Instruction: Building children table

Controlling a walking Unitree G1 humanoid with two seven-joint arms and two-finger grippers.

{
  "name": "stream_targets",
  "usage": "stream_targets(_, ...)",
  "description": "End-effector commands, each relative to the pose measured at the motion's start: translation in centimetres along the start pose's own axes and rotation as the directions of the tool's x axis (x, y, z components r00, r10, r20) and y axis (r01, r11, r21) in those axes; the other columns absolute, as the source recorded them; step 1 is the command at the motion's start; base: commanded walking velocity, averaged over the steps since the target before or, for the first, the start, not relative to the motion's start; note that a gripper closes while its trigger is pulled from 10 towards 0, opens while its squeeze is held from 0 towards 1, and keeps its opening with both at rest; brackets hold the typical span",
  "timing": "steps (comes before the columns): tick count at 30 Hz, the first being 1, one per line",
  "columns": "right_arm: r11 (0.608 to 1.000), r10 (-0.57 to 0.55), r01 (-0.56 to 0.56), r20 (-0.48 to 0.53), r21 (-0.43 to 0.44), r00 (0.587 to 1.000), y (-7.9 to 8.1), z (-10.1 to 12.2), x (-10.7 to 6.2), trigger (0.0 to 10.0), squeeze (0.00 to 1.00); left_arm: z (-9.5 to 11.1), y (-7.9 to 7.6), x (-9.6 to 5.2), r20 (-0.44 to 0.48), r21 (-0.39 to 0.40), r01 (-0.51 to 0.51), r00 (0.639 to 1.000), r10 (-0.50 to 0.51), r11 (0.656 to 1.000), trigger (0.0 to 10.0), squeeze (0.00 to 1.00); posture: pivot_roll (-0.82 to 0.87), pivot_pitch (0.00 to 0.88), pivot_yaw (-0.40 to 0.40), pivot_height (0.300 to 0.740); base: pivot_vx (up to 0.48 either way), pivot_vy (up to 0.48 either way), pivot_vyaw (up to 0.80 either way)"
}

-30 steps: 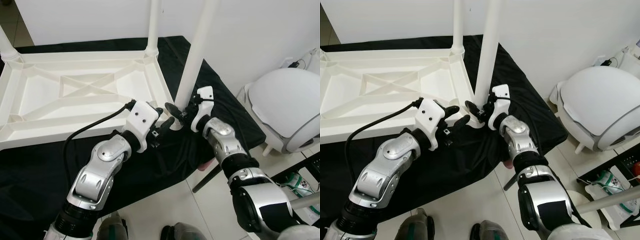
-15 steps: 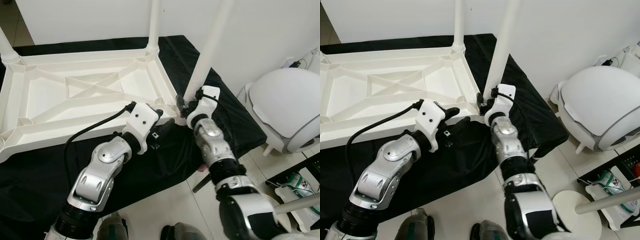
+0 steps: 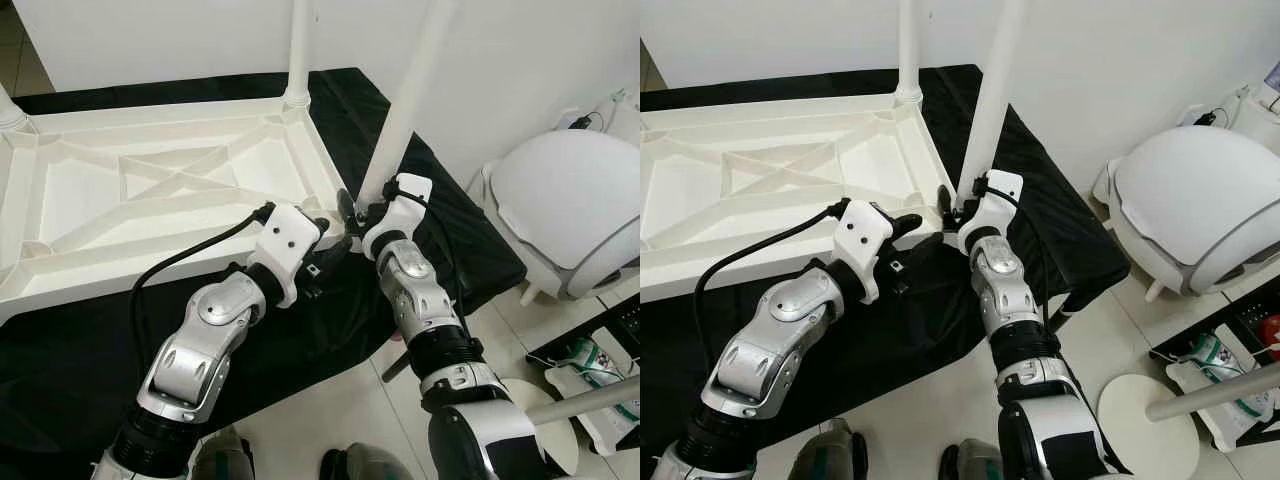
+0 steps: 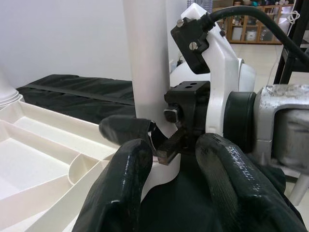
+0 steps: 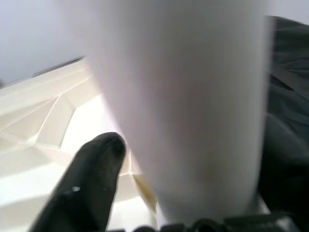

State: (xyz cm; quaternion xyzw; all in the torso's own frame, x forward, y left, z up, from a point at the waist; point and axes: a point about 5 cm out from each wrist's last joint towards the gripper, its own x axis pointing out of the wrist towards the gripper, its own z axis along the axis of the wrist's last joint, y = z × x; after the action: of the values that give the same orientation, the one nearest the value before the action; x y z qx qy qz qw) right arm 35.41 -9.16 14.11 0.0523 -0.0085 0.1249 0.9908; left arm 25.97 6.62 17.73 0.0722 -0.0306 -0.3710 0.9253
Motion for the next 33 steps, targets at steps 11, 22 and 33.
stream_targets(11, 0.905, 0.395, -0.404, -0.086, -0.137, 0.915, -3.5, 2.2, 0.9, 10.0, 0.0, -0.3, 0.3, 0.0, -0.013, 0.015, -0.014, 1.0, 0.015, 1.0, 10.0, 0.0, 0.0, 0.0, -0.074, 0.74, 0.0, 0.0, 0.0)
stream_targets(22, 0.832, 0.517, -0.537, -0.157, -0.141, 0.842, -2.4, 0.9, 1.3, 4.9, 0.0, -0.1, 0.4, 0.1, -0.009, 0.028, -0.011, 1.0, 0.012, 1.0, 10.0, 0.0, 0.02, 0.0, -0.074, 0.74, 0.0, 0.0, 0.0)
stream_targets(33, 0.824, 0.524, -0.553, -0.202, -0.126, 0.827, -3.0, -0.3, 0.8, 0.0, 0.0, 0.0, 0.3, 0.1, -0.004, 0.029, -0.013, 1.0, 0.013, 0.999, 10.0, 0.0, 0.03, 0.0, -0.08, 0.74, 0.0, 0.0, 0.0)
